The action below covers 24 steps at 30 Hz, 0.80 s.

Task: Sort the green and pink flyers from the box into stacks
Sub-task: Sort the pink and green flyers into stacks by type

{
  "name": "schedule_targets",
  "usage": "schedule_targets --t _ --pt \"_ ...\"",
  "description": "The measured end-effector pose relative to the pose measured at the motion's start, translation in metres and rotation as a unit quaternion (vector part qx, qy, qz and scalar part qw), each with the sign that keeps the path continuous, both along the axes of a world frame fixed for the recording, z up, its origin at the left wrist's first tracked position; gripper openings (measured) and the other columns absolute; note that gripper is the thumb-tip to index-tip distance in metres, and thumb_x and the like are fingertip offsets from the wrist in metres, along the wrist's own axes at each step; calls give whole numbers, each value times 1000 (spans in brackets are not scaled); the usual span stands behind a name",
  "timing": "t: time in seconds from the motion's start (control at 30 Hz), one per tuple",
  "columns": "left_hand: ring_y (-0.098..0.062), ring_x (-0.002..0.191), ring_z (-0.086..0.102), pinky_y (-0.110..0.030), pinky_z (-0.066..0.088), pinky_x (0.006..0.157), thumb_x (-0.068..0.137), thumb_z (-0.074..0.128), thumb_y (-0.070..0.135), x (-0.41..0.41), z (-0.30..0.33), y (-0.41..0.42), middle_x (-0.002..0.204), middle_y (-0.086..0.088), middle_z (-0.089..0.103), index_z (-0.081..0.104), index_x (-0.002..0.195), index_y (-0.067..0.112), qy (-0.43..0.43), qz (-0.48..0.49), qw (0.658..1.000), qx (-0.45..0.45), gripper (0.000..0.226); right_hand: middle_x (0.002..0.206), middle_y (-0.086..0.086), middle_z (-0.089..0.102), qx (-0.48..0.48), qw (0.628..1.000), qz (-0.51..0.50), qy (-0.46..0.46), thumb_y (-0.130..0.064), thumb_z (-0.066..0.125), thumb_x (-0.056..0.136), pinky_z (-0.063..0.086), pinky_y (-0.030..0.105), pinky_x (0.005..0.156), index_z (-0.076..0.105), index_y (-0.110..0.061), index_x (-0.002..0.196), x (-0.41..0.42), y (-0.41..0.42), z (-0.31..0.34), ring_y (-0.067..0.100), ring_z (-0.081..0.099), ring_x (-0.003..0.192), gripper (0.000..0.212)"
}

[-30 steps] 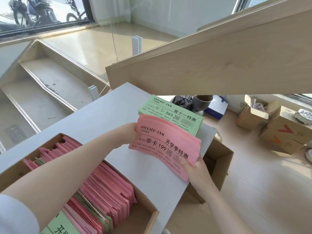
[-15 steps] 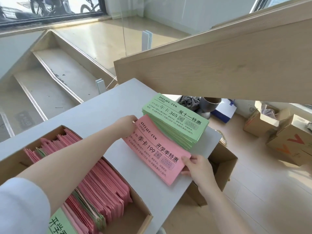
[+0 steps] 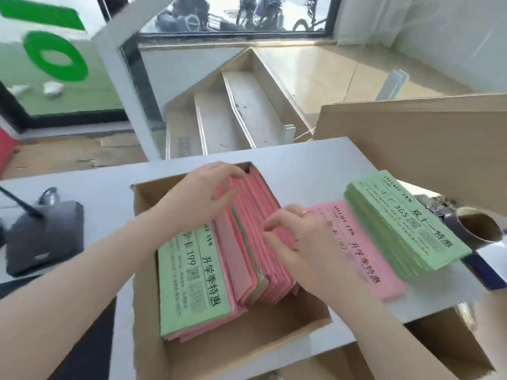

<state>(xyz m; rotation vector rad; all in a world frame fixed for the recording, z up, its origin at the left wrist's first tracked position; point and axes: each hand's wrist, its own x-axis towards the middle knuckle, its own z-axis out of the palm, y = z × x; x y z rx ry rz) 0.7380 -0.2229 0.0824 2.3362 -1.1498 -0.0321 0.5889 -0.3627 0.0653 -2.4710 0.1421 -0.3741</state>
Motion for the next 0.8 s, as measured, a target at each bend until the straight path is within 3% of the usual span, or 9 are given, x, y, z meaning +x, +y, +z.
schedule_targets --t 0.1,0.17,0.2,0.23,0.3,0.43,0.57,0.73,0.8 --pt "-26 133 29 -32 20 111 86 58 13 5 -20 67 142 -12 38 45 133 11 -41 177 982 59 49 147 6 34 -69 978 -95 173 -29 45 96 28 35 108 32 -16 142 8 11 -20 21 32 135 49" --pt "-30 142 11 -40 14 114 87 58 24 0 -29 98 154 -14 13 18 146 12 15 256 958 130 73 144 12 41 -12 964 -141 225 -23 38 99 35 33 100 27 -9 143 12 15 -25 24 42 128 47" --pt "-30 141 17 -40 20 112 87 58 29 -5 -33 109 154 -14 14 6 148 12 74 262 952 142 82 138 13 47 12 964 -158 215 -17 37 99 39 32 93 32 -8 141 15 17 -25 25 49 119 43" --pt "-28 134 33 -38 31 106 87 57 31 -8 -37 117 150 -13 28 1 148 13 142 255 947 137 85 134 13 52 26 963 -176 204 -12 36 99 42 30 84 36 -8 139 17 21 -23 22 53 109 40" --pt "-21 95 63 -31 49 86 88 52 29 -13 -41 129 120 -8 61 19 144 19 269 221 932 101 65 133 11 53 50 957 -215 188 -2 35 97 43 25 75 41 -8 138 21 32 -17 18 52 99 41" --pt "-14 52 67 -24 56 52 88 36 11 -6 -44 146 91 -4 64 46 111 14 316 189 929 37 26 137 9 51 59 951 -264 147 6 37 93 41 33 94 47 -10 135 24 53 -20 21 53 113 46" --pt "-10 44 62 -14 43 36 89 33 6 6 -42 174 83 -1 60 46 107 12 301 182 935 29 23 132 5 56 48 952 -270 135 2 39 93 47 34 88 49 -14 133 29 83 -30 21 56 108 44" --pt "-9 44 63 -14 45 37 88 35 9 15 -44 210 89 -6 65 47 107 13 298 193 935 21 22 130 9 58 36 957 -263 117 1 38 92 41 37 99 51 -13 132 41 114 -38 26 53 119 44" --pt "-13 54 67 -20 52 48 87 39 12 15 -47 218 88 -5 66 46 112 15 303 191 933 21 26 131 9 57 34 955 -270 117 -1 39 93 38 34 101 51 -10 132 43 118 -39 25 51 121 42"
